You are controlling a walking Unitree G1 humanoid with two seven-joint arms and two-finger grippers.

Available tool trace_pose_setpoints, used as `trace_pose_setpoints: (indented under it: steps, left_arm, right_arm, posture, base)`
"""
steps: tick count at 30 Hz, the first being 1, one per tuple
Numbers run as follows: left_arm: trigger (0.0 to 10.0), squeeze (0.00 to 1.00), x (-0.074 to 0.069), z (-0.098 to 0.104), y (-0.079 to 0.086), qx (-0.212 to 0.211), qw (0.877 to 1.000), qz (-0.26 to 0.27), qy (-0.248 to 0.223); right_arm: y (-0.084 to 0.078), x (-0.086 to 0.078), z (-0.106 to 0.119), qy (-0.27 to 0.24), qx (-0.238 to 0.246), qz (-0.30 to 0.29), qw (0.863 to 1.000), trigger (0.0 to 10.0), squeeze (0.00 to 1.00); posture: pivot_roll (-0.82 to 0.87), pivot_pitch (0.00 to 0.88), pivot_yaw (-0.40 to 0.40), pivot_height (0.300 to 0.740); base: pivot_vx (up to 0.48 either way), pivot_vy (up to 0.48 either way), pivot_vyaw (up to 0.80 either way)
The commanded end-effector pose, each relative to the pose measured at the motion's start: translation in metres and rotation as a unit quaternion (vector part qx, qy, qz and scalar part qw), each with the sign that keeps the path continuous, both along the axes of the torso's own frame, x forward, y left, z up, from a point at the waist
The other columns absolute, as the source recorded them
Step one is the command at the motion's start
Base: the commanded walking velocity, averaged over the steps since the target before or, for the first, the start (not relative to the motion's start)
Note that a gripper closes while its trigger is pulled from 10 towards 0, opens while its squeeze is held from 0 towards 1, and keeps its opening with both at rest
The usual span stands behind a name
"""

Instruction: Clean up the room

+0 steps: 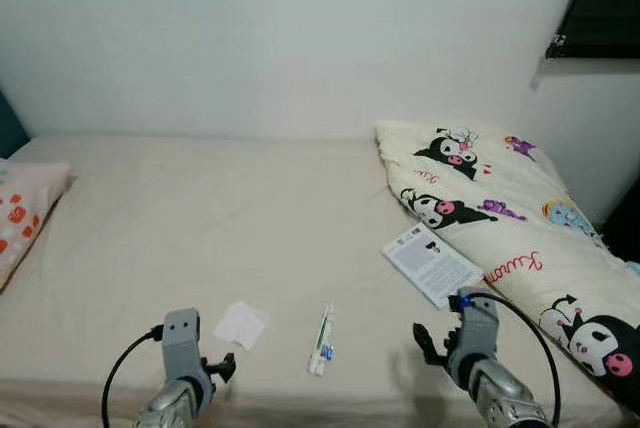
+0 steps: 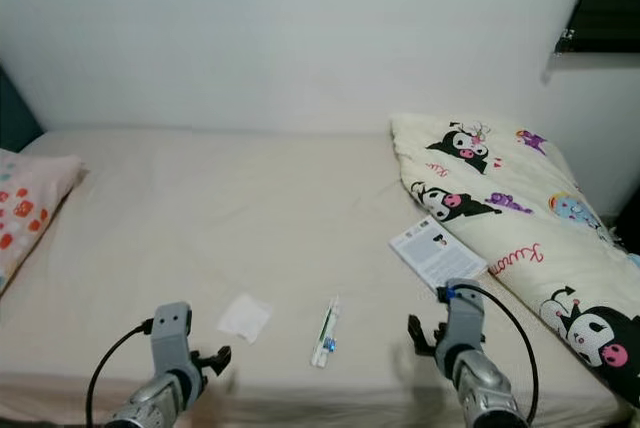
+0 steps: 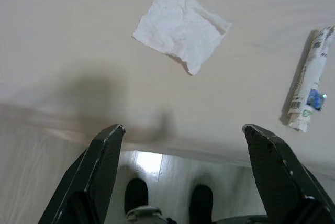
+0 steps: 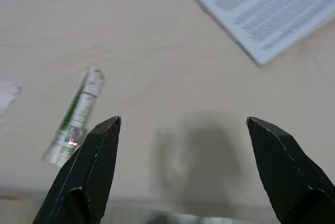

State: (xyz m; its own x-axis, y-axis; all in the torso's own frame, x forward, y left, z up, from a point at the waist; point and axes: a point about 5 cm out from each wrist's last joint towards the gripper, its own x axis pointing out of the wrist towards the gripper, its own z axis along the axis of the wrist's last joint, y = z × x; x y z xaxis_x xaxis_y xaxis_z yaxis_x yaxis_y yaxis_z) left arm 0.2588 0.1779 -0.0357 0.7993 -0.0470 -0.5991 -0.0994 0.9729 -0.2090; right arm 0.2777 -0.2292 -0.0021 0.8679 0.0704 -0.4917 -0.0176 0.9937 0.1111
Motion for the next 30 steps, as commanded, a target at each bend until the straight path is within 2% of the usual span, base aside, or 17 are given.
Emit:
trace_pose_setpoints:
  steps: [1, 5, 6, 11, 13, 14, 15, 16, 17, 22, 23, 24, 25, 26, 28, 29, 30]
  left_arm:
    - [10.0, 0.00, -0.001, -0.001, -0.002, -0.006, 1.000, 0.002, 0.000]
    - [10.0, 0.00, 0.003, 0.002, -0.007, -0.015, 1.000, -0.005, -0.009]
    - [10.0, 0.00, 0.009, 0.007, -0.016, -0.032, 0.999, -0.015, -0.025]
    - [10.0, 0.00, 0.020, 0.016, -0.027, -0.050, 0.997, -0.033, -0.054]
    - [10.0, 0.00, 0.034, 0.030, -0.033, -0.067, 0.993, -0.030, -0.088]
    - [10.0, 0.00, 0.034, 0.030, -0.033, -0.067, 0.993, -0.030, -0.088]
    - [10.0, 0.00, 0.053, 0.051, -0.040, -0.105, 0.985, -0.015, -0.133]
    - [10.0, 0.00, 0.053, 0.051, -0.040, -0.105, 0.985, -0.015, -0.133]
    - [10.0, 0.00, 0.062, 0.062, -0.045, -0.120, 0.981, -0.017, -0.154]
    - [10.0, 0.00, 0.082, 0.089, -0.059, -0.152, 0.969, -0.021, -0.195]
    - [10.0, 0.00, 0.087, 0.098, -0.061, -0.108, 0.970, -0.038, -0.216]
    - [10.0, 0.00, 0.087, 0.098, -0.061, -0.108, 0.970, -0.038, -0.216]
    - [10.0, 0.00, 0.093, 0.109, -0.061, -0.021, 0.967, -0.062, -0.247]
    - [10.0, 0.00, 0.093, 0.109, -0.061, -0.021, 0.967, -0.062, -0.247]
    - [10.0, 0.00, 0.094, 0.114, -0.061, 0.059, 0.959, -0.082, -0.267]
    - [10.0, 0.00, 0.094, 0.114, -0.061, 0.059, 0.959, -0.082, -0.267]
    - [10.0, 0.00, 0.095, 0.115, -0.061, 0.085, 0.954, -0.093, -0.273]
  right_arm:
    - [0.004, 0.001, 0.001, -0.006, 0.008, 0.011, 1.000, 10.0, 0.00]
    - [0.005, 0.003, 0.003, -0.011, 0.010, 0.017, 1.000, 10.0, 0.00]
    - [0.004, 0.003, 0.003, -0.010, 0.006, 0.015, 1.000, 10.0, 0.00]
    - [0.003, 0.002, 0.002, -0.010, 0.006, 0.013, 1.000, 10.0, 0.00]
    - [0.005, 0.003, 0.003, -0.016, 0.011, 0.016, 1.000, 10.0, 0.00]
    - [0.005, 0.003, 0.003, -0.016, 0.011, 0.016, 1.000, 10.0, 0.00]
    - [0.005, 0.003, 0.004, -0.020, 0.013, 0.018, 1.000, 10.0, 0.00]
    - [0.005, 0.003, 0.004, -0.020, 0.013, 0.018, 1.000, 10.0, 0.00]
    - [0.005, 0.003, 0.004, -0.020, 0.013, 0.017, 1.000, 10.0, 0.00]
    - [0.004, 0.001, 0.003, -0.022, 0.014, 0.017, 1.000, 10.0, 0.00]
    - [0.004, -0.001, 0.002, -0.023, 0.014, 0.016, 1.000, 10.0, 0.00]
    - [0.004, -0.001, 0.002, -0.023, 0.014, 0.016, 1.000, 10.0, 0.00]
    - [0.003, -0.004, 0.000, -0.024, 0.014, 0.014, 1.000, 10.0, 0.00]
    - [0.003, -0.004, 0.000, -0.024, 0.014, 0.014, 1.000, 10.0, 0.00]
    - [0.001, -0.009, -0.002, -0.022, 0.014, 0.013, 1.000, 10.0, 0.00]
    - [0.001, -0.009, -0.002, -0.022, 0.014, 0.013, 1.000, 10.0, 0.00]
    - [0.000, -0.013, -0.004, -0.021, 0.013, 0.013, 1.000, 10.0, 0.00]
  posture:
    - [0.02, 0.000, 0.001, 0.640]
    - [0.02, 0.000, 0.001, 0.630]
    - [0.02, 0.000, 0.001, 0.620]
    - [0.02, 0.000, 0.002, 0.605]
    - [0.02, 0.000, 0.005, 0.595]
    - [0.02, 0.000, 0.005, 0.595]
    - [0.02, 0.000, 0.007, 0.585]
    - [0.02, 0.000, 0.007, 0.585]
    - [0.02, 0.000, 0.007, 0.580]
    - [0.01, 0.000, 0.013, 0.565]
    - [-0.01, 0.000, 0.017, 0.560]
    - [-0.01, 0.000, 0.017, 0.560]
    - [-0.02, 0.000, 0.015, 0.550]
    - [-0.02, 0.000, 0.015, 0.550]
    - [-0.03, 0.000, 0.015, 0.540]
    - [-0.03, 0.000, 0.015, 0.540]
    - [-0.03, 0.000, 0.014, 0.535]
  base:
    - [0.000, 0.000, 0.00]
    - [0.000, 0.000, 0.00]
    - [0.000, 0.000, 0.00]
    - [0.000, 0.000, 0.00]
    - [0.000, 0.000, 0.00]
    - [0.000, 0.000, 0.00]
    - [0.000, 0.000, 0.00]
    - [0.000, 0.000, 0.00]
    - [0.000, 0.000, 0.00]
    - [0.000, 0.000, 0.00]
    - [0.000, 0.000, 0.00]
    - [0.000, 0.000, 0.00]
    - [0.000, 0.000, 0.00]
    - [0.000, 0.000, 0.00]
    - [0.000, 0.000, 0.00]
    - [0.000, 0.000, 0.00]
    - [0.000, 0.000, 0.00]
